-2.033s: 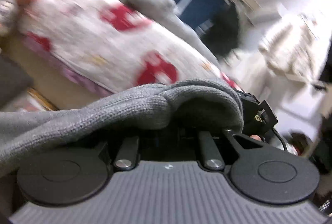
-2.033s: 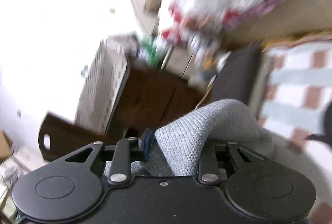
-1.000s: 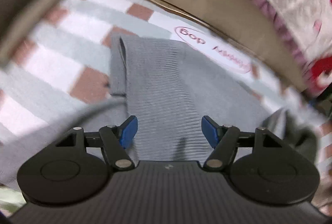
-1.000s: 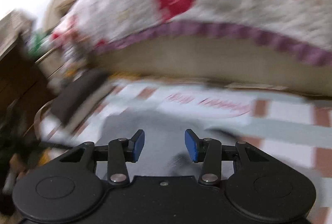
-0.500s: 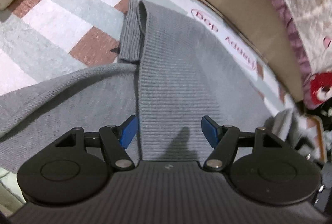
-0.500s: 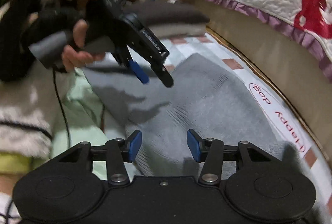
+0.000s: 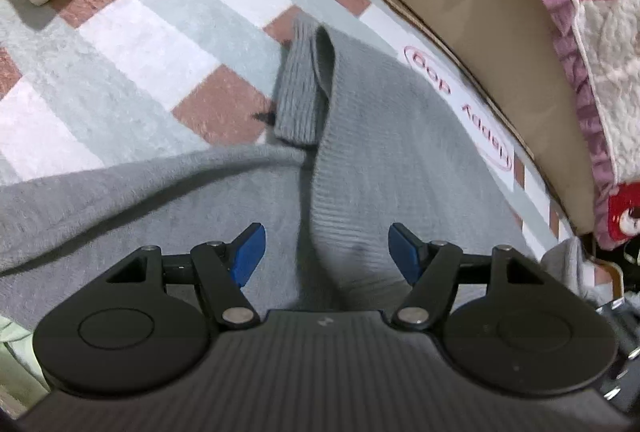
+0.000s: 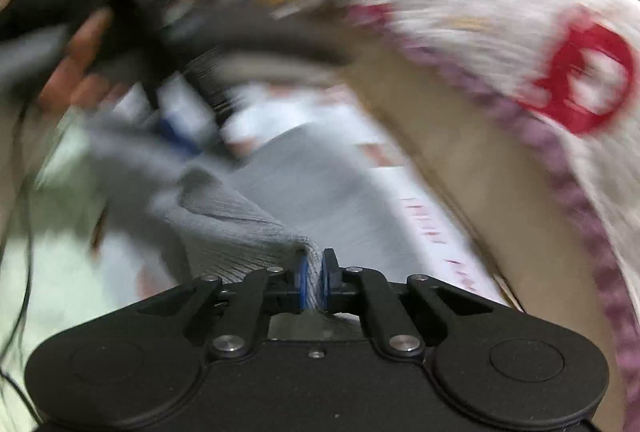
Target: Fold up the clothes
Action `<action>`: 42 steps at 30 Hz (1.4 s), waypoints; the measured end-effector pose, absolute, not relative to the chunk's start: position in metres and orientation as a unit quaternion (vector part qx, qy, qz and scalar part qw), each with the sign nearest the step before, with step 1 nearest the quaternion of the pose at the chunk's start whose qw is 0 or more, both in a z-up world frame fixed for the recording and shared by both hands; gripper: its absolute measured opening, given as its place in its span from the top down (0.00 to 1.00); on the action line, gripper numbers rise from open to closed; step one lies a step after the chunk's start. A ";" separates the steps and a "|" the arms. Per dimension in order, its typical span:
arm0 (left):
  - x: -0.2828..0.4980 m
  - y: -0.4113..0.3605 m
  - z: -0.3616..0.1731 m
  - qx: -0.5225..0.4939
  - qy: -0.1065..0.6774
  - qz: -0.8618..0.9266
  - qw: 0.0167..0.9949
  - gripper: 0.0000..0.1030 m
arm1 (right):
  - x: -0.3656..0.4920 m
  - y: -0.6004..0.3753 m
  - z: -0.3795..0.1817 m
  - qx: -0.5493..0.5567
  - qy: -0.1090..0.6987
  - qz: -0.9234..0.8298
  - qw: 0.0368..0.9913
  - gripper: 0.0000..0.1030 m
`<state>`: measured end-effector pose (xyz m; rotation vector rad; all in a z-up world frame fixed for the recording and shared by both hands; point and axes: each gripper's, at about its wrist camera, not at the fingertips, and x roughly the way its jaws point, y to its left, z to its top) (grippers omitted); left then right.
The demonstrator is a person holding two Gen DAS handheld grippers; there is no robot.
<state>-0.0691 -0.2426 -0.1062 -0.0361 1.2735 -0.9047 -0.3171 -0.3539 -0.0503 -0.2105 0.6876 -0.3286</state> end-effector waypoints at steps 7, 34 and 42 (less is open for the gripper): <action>-0.064 -0.243 -0.096 -0.021 0.548 -0.418 0.725 0.33 | -0.355 -0.507 -0.004 0.080 0.270 -0.351 0.893 1.00; -0.121 -0.333 -0.088 0.364 0.332 -0.470 0.732 0.16 | -0.366 -0.523 -0.072 0.216 0.347 -0.192 0.893 0.38; -0.037 -0.344 -0.140 0.218 0.458 -0.460 0.729 0.21 | -0.350 -0.553 -0.123 0.324 0.411 -0.204 0.828 0.30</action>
